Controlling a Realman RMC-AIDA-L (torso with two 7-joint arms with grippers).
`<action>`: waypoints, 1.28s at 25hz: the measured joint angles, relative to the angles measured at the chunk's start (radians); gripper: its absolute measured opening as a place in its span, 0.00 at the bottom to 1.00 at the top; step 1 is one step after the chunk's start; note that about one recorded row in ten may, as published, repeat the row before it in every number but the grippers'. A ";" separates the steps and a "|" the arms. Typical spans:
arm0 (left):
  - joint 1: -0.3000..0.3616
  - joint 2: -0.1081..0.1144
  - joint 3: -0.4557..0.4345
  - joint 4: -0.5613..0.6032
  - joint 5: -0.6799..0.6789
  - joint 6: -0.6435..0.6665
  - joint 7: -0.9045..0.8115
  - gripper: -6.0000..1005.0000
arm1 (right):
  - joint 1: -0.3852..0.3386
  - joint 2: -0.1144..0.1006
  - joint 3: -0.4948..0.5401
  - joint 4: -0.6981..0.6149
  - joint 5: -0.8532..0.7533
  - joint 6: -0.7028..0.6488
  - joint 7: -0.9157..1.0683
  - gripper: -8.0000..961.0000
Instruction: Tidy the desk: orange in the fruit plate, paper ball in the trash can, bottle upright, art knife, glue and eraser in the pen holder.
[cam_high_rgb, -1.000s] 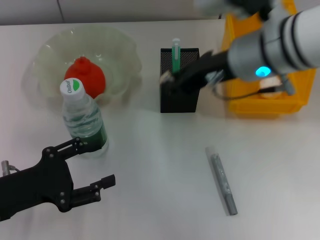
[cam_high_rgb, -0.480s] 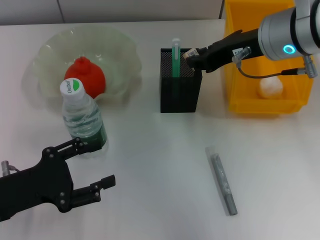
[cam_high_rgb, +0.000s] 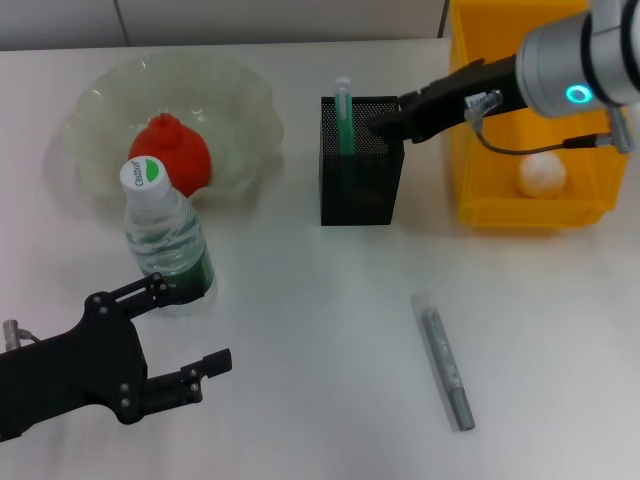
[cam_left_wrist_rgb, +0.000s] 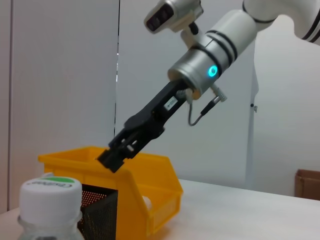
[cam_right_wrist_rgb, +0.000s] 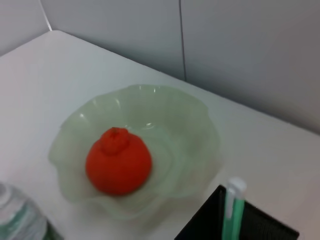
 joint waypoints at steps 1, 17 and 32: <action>0.000 0.000 0.000 0.000 0.000 0.000 0.000 0.78 | 0.000 0.000 0.000 0.000 0.000 0.000 0.000 0.42; 0.002 0.000 0.002 0.000 0.000 0.001 0.000 0.78 | -0.007 0.008 -0.104 -0.063 -0.148 -0.326 0.192 0.83; 0.001 0.001 0.007 0.000 0.000 0.000 0.000 0.78 | 0.056 0.007 -0.197 0.165 -0.152 -0.263 0.206 0.83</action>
